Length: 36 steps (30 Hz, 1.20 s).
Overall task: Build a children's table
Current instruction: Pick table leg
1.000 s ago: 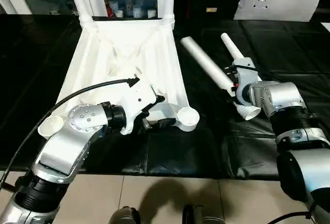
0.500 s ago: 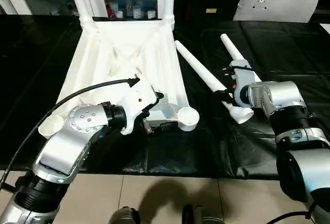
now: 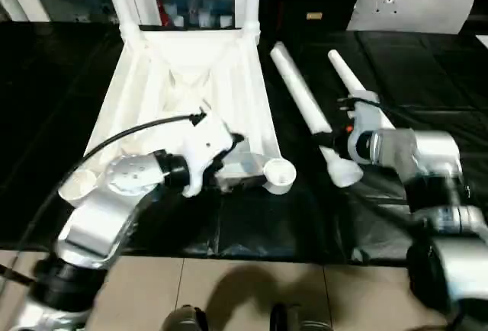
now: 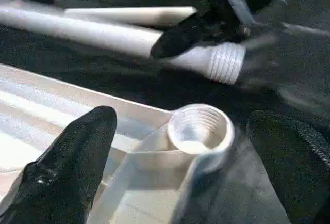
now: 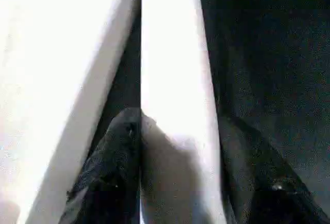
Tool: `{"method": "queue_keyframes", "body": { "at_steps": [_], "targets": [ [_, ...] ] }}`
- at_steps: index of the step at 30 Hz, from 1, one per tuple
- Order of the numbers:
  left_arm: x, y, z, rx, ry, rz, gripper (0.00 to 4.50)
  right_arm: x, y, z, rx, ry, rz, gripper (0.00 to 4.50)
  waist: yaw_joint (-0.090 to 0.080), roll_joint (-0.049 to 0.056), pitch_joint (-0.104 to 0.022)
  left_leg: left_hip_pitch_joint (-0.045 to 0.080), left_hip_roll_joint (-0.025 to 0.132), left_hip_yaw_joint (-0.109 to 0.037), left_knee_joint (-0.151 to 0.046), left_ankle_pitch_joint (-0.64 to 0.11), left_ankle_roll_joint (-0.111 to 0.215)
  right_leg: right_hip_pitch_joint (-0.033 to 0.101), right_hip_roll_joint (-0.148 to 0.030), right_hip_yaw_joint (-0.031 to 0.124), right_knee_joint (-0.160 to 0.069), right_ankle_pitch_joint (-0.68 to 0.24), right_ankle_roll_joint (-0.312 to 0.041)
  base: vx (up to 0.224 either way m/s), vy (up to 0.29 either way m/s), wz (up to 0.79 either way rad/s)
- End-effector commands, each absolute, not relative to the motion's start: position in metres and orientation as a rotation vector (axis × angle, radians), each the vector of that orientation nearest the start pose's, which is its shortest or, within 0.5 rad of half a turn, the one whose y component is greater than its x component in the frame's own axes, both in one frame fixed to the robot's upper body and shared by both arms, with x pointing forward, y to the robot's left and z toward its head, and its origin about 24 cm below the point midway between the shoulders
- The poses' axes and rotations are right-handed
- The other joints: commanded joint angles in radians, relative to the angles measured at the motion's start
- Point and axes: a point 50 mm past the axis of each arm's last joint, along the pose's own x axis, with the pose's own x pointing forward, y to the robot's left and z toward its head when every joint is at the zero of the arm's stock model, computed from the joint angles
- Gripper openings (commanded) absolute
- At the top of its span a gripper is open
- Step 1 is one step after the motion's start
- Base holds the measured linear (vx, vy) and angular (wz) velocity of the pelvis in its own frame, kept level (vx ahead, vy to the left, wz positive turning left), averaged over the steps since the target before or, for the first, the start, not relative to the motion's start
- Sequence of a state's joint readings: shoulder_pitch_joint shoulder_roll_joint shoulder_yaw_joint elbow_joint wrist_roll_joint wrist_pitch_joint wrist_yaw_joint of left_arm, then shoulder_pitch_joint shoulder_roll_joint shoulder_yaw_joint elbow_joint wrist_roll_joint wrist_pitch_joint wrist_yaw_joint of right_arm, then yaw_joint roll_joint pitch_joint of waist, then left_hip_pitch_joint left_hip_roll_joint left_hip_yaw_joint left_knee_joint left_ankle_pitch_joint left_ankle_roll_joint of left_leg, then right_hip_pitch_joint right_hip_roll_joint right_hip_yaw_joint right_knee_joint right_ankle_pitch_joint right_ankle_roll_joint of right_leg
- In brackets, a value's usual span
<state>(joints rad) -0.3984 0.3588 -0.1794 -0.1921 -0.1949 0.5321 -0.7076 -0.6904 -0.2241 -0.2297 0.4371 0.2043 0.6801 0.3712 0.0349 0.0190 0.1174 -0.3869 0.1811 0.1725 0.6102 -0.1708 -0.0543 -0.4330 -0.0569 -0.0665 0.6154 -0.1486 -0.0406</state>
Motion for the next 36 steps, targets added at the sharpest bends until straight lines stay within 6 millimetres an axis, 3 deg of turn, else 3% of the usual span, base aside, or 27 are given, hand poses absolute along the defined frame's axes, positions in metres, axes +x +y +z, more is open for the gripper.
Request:
{"method": "queue_keyframes", "body": {
  "at_steps": [1,3,6,11,15,17,18,22,29,32,36],
  "targets": [
    [0.294,0.112,0.139,0.229,0.047,-0.888,4.50,0.365,-0.181,0.130,0.189,0.192,0.296,1.84,0.003,0.004,-0.103,0.013,0.027,-0.007,-0.056,-0.154,0.020,0.075,-0.063,0.045,-0.080,-0.250,-0.169,0.000,0.000,0.00],
    [0.305,0.107,0.148,0.148,-0.012,-0.796,4.50,0.356,-0.173,0.135,0.380,0.166,0.439,1.84,-0.002,0.006,-0.101,0.015,0.024,-0.006,-0.057,-0.176,0.038,0.077,-0.055,0.044,-0.088,-0.282,-0.159,0.000,0.000,0.00],
    [0.312,0.100,0.158,0.017,-0.037,-0.781,4.50,0.343,-0.164,0.143,0.492,0.058,0.593,1.84,0.003,0.005,-0.101,0.014,0.029,-0.010,-0.058,-0.178,0.055,0.077,-0.061,0.041,-0.088,-0.286,-0.160,0.000,0.000,0.00],
    [0.317,0.083,0.183,-0.286,-0.088,-0.833,4.50,0.317,-0.144,0.144,0.557,0.016,0.852,1.84,0.011,-0.001,-0.102,0.007,0.027,-0.009,-0.056,-0.142,0.079,0.080,-0.064,0.039,-0.090,-0.264,-0.184,0.000,0.000,0.00],
    [0.318,0.070,0.198,-0.488,-0.107,-0.879,4.50,0.310,-0.137,0.140,0.558,0.038,0.893,1.84,0.010,-0.009,-0.095,0.008,0.020,-0.007,-0.054,-0.162,0.074,0.075,-0.062,0.035,-0.106,-0.385,-0.144,0.000,0.000,0.00],
    [0.318,0.068,0.199,-0.504,-0.109,-0.889,4.50,0.309,-0.136,0.141,0.563,0.038,0.906,1.84,0.011,-0.009,-0.095,0.008,0.018,-0.007,-0.054,-0.163,0.075,0.074,-0.062,0.034,-0.110,-0.416,-0.123,0.000,0.000,0.00],
    [0.317,0.065,0.201,-0.519,-0.106,-0.908,4.50,0.305,-0.134,0.142,0.583,0.026,0.934,1.84,0.011,-0.010,-0.093,0.008,0.018,-0.008,-0.055,-0.158,0.075,0.072,-0.059,0.033,-0.114,-0.439,-0.094,0.000,0.000,0.00],
    [0.318,0.060,0.200,-0.550,-0.076,-0.913,4.50,0.298,-0.130,0.145,0.619,0.002,0.997,1.84,0.010,-0.008,-0.095,0.006,0.021,-0.011,-0.057,-0.158,0.077,0.071,-0.059,0.029,-0.116,-0.443,-0.076,0.000,0.000,0.00],
    [0.321,0.064,0.197,-0.575,-0.053,-0.841,3.78,0.294,-0.123,0.148,0.562,-0.042,1.009,1.84,0.008,-0.006,-0.099,0.004,0.026,-0.013,-0.059,-0.142,0.082,0.073,-0.062,0.030,-0.111,-0.374,-0.093,0.000,0.000,0.00],
    [0.323,0.068,0.188,-0.518,-0.013,-0.780,3.68,0.294,-0.121,0.149,0.536,-0.077,0.993,1.84,0.008,-0.007,-0.100,0.006,0.030,-0.012,-0.060,-0.134,0.092,0.070,-0.063,0.032,-0.108,-0.345,-0.110,0.000,0.000,0.00],
    [0.325,0.075,0.179,-0.499,0.033,-0.714,3.64,0.298,-0.122,0.151,0.524,-0.118,0.954,1.84,0.010,-0.004,-0.099,0.006,0.030,-0.012,-0.061,-0.137,0.081,0.071,-0.065,0.035,-0.107,-0.347,-0.117,0.000,0.000,0.00]
  ]
}}
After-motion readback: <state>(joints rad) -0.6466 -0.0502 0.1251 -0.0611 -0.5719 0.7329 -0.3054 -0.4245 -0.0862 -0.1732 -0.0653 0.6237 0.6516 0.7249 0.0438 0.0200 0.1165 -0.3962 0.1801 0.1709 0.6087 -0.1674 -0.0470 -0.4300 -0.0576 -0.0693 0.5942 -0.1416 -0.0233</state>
